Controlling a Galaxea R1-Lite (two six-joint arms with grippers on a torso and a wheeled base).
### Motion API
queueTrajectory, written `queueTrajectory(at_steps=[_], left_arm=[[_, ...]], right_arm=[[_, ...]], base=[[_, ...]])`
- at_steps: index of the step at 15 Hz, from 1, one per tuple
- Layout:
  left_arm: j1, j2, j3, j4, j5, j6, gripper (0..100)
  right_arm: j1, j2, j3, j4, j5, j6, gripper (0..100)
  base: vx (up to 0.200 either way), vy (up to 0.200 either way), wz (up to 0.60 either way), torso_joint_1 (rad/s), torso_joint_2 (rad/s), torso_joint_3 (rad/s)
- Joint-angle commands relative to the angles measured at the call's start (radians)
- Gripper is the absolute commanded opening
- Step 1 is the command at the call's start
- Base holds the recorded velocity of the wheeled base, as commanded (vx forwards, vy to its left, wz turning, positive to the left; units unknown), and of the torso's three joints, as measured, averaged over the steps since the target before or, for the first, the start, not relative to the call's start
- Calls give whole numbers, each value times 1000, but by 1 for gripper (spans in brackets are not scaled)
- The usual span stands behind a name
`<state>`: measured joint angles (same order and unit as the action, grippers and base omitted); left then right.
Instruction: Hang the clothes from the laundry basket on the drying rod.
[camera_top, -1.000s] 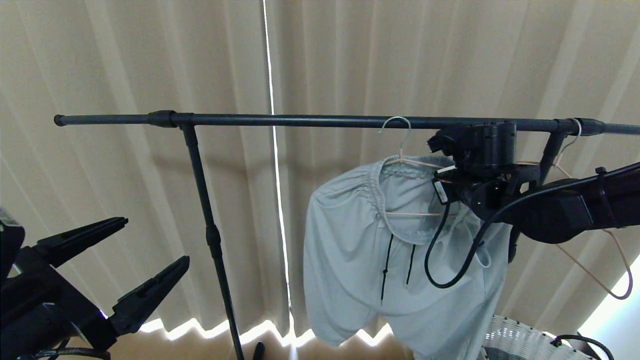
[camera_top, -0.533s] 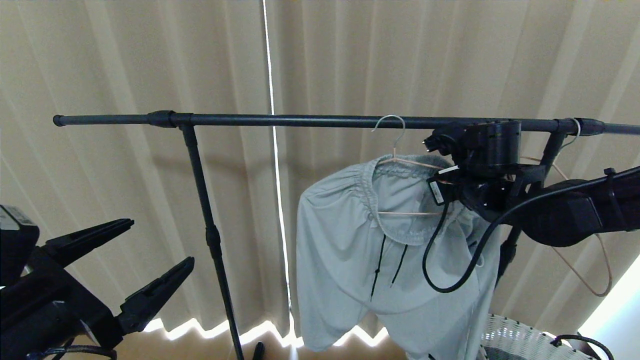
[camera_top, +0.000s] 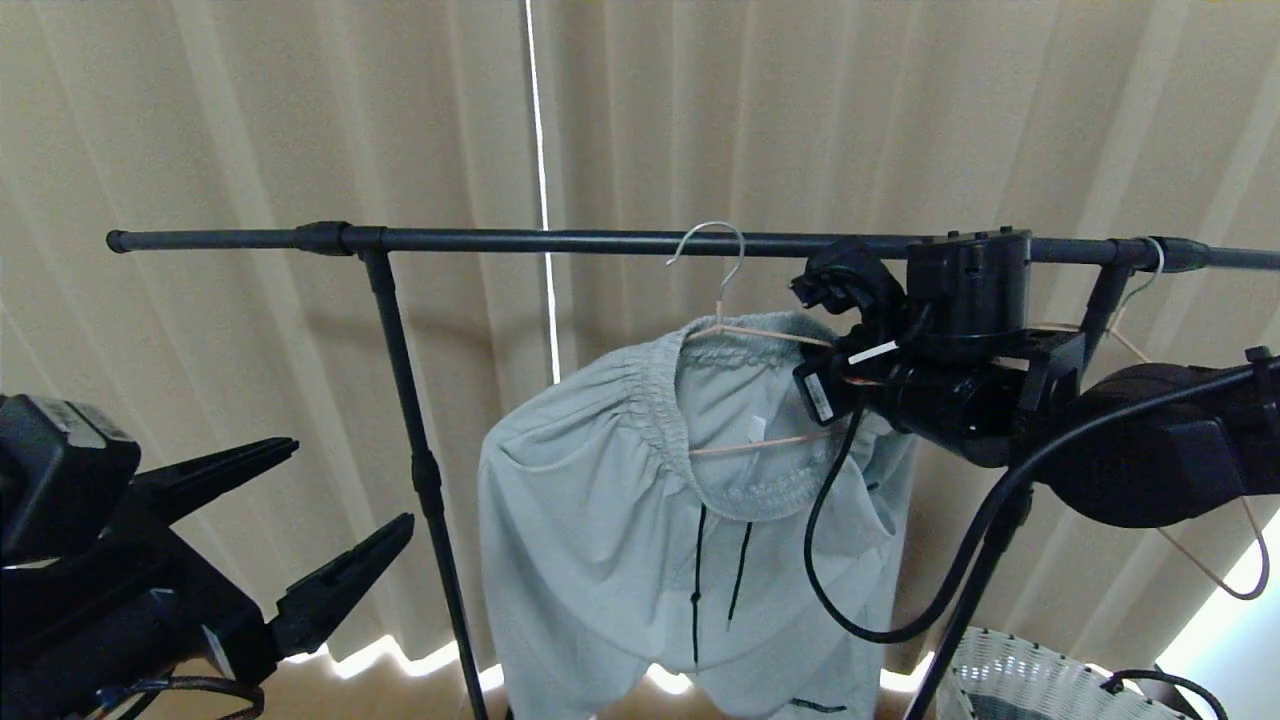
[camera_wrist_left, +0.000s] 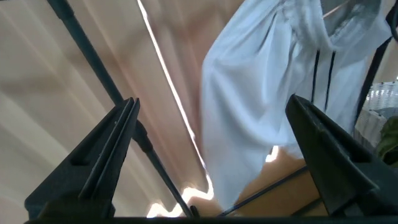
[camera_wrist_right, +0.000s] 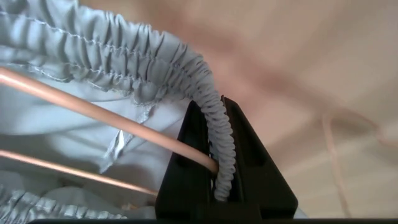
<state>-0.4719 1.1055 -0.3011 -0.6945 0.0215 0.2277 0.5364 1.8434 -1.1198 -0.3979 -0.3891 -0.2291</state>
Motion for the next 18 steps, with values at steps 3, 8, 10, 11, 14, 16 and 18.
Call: queueTrajectory(at_steps=[3,8,10,11,14,16,18], left_arm=[[-50,274,-176,-2,9,-1,100],[-25,427,-323,0,195,1,100],[9,441,-339,0,224,2,100],[24,442,-345,3,227,4,100],[61,448,-355,0,230,7,100],[76,448,-355,0,229,6,100],[79,438,-340,-5,225,2,100]], right_arm=[[82,-53,14,7,1,76,0],[117,-164,104,7,79,74,0],[116,-205,138,8,95,74,0],[116,-224,147,10,127,74,0],[122,-273,173,63,228,73,0],[131,-285,167,119,269,71,0],[131,-273,137,149,263,71,0]], base=[[0,0,0,0,0,0],[0,0,0,0,0,0],[0,0,0,0,0,0],[0,0,0,0,0,0],[0,0,0,0,0,0],[0,0,0,0,0,0],[0,0,0,0,0,0]])
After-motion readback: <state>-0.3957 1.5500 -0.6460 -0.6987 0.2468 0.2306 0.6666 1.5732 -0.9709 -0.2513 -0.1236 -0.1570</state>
